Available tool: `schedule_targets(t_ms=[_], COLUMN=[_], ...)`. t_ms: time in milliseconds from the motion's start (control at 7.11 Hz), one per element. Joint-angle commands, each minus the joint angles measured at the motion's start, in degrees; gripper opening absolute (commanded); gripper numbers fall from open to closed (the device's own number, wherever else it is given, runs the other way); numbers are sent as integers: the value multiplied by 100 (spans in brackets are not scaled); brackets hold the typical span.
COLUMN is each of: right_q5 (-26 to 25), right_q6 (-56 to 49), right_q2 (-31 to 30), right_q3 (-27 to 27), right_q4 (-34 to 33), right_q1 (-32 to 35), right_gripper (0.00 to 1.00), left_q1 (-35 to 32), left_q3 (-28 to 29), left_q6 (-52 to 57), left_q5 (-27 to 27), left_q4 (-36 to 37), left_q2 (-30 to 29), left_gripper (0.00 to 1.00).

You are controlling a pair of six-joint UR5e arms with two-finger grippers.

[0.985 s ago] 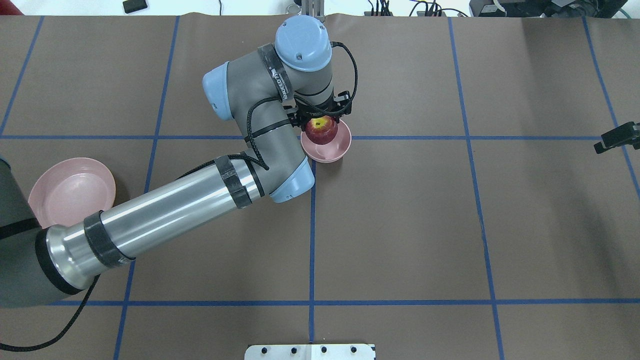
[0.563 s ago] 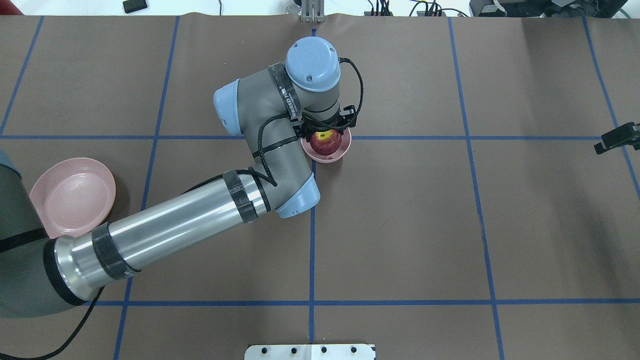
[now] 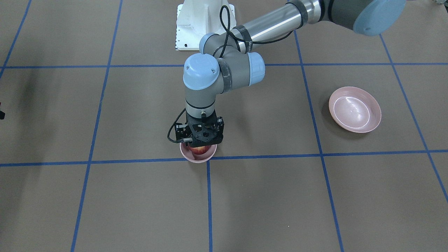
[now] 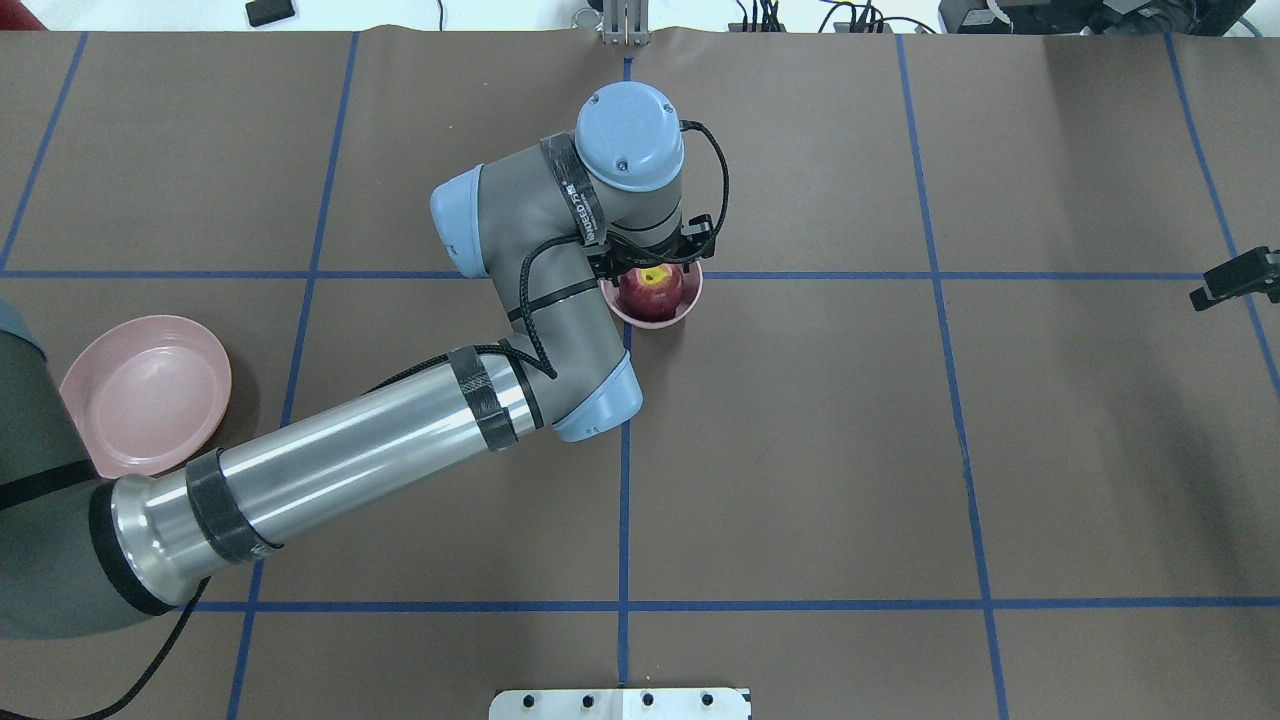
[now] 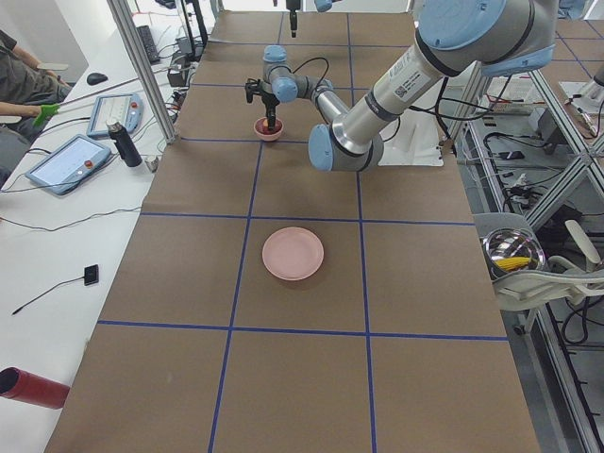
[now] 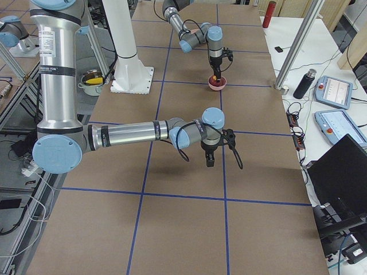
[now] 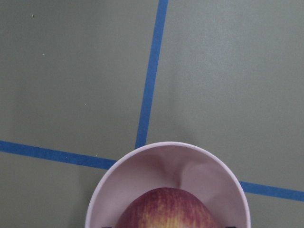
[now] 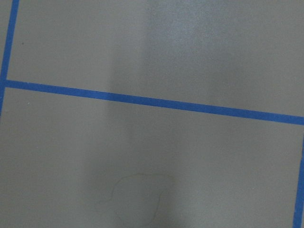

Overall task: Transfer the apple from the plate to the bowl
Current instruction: 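Open the left gripper and withdraw it back toward the plate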

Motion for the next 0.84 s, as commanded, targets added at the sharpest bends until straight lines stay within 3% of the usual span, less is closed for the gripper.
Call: schedule_targets(t_ms=[0,141,281,422,563,704], right_q5=[-10,-10,-10,42,199,201], right_q6=[6,-3,-3,-11,-12,-20], right_q2=[0,0,9,35,35,35], right_q3=[-35,-35,-35,-18,-9,-9], right_q4=[7,7,7,7,7,7], right_q1=[0,0,0,96,166,211], right_gripper=[100,100,100,100,100,100], left_q1=[-51,-208,-366,-498,-700,-928], left_q3=[-41,-372,-1228,-2385,-3493,-4201], left_q6=[5,5,40,118,911,1885], left_q5=[1,-60,-331,-568,-649,-676], left_q4=[-9,0,26,26,26,35], left_q2=[3,116,848,2004,3043,4019], left_gripper=[98,98,98,98,98,98])
